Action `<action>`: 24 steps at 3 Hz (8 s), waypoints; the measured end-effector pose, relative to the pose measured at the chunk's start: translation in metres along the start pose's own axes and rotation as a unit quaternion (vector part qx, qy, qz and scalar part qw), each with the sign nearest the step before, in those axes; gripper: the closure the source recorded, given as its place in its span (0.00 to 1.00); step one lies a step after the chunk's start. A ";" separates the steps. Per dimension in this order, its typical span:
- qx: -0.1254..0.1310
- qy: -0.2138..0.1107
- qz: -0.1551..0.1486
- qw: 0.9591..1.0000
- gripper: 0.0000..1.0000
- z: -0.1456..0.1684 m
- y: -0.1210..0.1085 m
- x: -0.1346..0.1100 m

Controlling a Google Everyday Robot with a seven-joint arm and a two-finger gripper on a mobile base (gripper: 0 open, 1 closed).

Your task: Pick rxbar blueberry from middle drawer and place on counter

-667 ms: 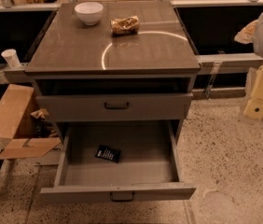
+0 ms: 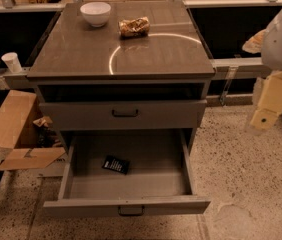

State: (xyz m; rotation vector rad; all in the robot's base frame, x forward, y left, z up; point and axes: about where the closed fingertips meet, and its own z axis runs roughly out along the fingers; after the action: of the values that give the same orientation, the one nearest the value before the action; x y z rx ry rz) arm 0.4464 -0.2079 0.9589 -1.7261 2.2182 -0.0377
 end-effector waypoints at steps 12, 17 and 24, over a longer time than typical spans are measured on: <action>-0.178 -0.255 0.085 0.947 0.00 0.512 0.069 -0.102; -0.133 -0.296 0.079 0.942 0.00 0.609 0.026 -0.147; -0.102 -0.304 0.104 0.941 0.94 0.686 0.024 -0.183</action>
Offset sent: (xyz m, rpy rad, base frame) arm 0.0113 0.0946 -0.1762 0.2527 0.1482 0.0816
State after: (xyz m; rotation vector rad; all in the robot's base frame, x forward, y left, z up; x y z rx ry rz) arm 0.6494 0.0945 0.3490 -1.3335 1.9515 0.7006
